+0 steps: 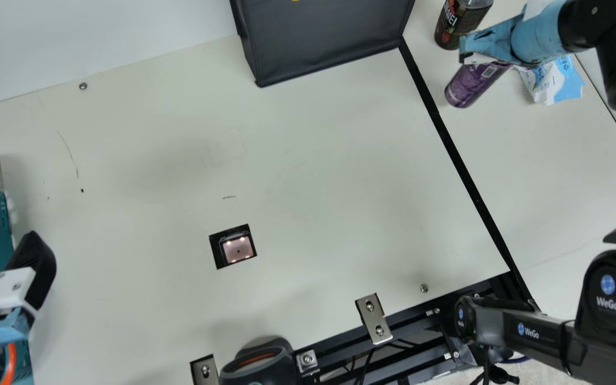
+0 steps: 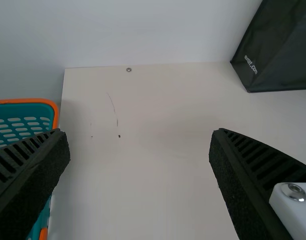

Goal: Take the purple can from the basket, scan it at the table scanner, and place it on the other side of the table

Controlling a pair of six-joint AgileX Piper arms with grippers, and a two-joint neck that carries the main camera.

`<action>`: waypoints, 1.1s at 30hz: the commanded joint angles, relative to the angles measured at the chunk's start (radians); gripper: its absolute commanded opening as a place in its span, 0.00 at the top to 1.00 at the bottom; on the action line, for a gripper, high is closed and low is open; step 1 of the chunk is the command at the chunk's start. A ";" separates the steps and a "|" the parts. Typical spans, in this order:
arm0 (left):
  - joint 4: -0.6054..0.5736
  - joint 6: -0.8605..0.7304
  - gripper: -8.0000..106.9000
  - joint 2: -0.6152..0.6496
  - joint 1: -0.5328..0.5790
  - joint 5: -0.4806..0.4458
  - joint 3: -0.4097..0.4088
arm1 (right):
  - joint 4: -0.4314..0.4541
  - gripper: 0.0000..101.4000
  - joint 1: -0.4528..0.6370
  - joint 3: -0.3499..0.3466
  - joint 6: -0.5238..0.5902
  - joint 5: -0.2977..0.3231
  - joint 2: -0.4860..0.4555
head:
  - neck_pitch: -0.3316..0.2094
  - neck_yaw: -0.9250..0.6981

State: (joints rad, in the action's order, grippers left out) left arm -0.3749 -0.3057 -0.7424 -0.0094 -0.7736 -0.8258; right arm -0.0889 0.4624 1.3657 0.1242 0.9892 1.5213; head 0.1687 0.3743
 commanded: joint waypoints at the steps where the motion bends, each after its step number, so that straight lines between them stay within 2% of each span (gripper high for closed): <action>1: 0.000 0.000 0.15 0.000 0.000 0.000 0.000 | 0.005 1.00 0.014 0.007 0.003 -0.012 0.014 | -0.030 0.002; 16: 0.000 0.000 0.15 0.000 0.000 0.000 0.000 | 0.036 1.00 0.066 0.047 -0.003 -0.066 0.107 | -0.030 0.002; 33: 0.000 0.000 0.15 0.000 0.000 0.000 0.000 | 0.053 1.00 0.055 0.013 -0.011 -0.144 0.141 | -0.030 0.002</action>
State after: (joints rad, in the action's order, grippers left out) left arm -0.3749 -0.3057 -0.7424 -0.0094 -0.7736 -0.8258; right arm -0.0339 0.5194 1.3816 0.1141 0.8478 1.6621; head 0.1672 0.3743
